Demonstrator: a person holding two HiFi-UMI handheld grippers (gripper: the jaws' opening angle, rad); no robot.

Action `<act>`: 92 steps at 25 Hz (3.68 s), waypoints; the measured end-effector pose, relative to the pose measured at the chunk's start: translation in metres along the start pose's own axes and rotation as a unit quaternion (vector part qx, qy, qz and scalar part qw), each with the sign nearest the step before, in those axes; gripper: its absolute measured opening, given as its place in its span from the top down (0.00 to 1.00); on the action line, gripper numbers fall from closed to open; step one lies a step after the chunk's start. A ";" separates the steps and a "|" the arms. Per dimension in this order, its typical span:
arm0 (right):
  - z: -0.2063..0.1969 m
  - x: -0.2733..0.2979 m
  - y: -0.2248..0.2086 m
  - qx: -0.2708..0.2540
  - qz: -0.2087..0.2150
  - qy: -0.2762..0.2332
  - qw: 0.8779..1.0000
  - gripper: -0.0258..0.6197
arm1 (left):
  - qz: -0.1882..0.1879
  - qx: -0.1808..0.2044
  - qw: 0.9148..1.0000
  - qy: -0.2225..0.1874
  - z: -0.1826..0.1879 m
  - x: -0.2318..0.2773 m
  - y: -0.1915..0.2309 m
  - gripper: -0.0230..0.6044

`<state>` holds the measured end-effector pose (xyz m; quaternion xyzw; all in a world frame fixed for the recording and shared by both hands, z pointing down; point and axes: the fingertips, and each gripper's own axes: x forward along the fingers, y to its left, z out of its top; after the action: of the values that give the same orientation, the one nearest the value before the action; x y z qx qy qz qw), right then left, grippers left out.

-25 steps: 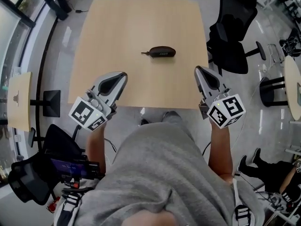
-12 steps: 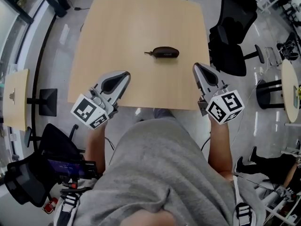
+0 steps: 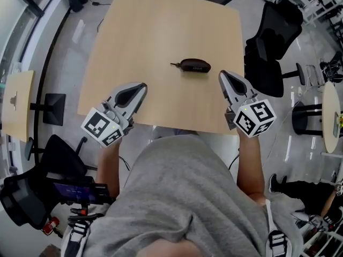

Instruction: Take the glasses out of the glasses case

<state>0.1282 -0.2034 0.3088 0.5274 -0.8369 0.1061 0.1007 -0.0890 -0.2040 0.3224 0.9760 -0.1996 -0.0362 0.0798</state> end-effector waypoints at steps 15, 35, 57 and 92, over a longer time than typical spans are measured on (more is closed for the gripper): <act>-0.034 0.063 -0.070 0.033 0.010 0.047 0.998 0.95 | -0.008 -0.046 0.998 0.047 -0.050 0.074 0.035 0.95; -0.188 0.230 -0.162 0.000 0.100 0.224 0.970 0.95 | 0.003 -0.143 0.978 0.152 -0.188 0.191 0.111 0.95; -0.321 0.217 -0.111 -0.203 0.253 0.367 0.872 0.71 | 0.009 -0.174 0.965 0.196 -0.236 0.208 0.106 0.95; -0.230 0.177 -0.082 -0.286 0.141 0.314 0.894 0.80 | 0.009 -0.123 0.981 0.149 -0.170 0.152 0.082 0.95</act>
<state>0.1405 -0.3249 0.5842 0.2918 -0.8214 0.0348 0.4888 0.0364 -0.3141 0.4983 0.9512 -0.1887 0.0861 0.2285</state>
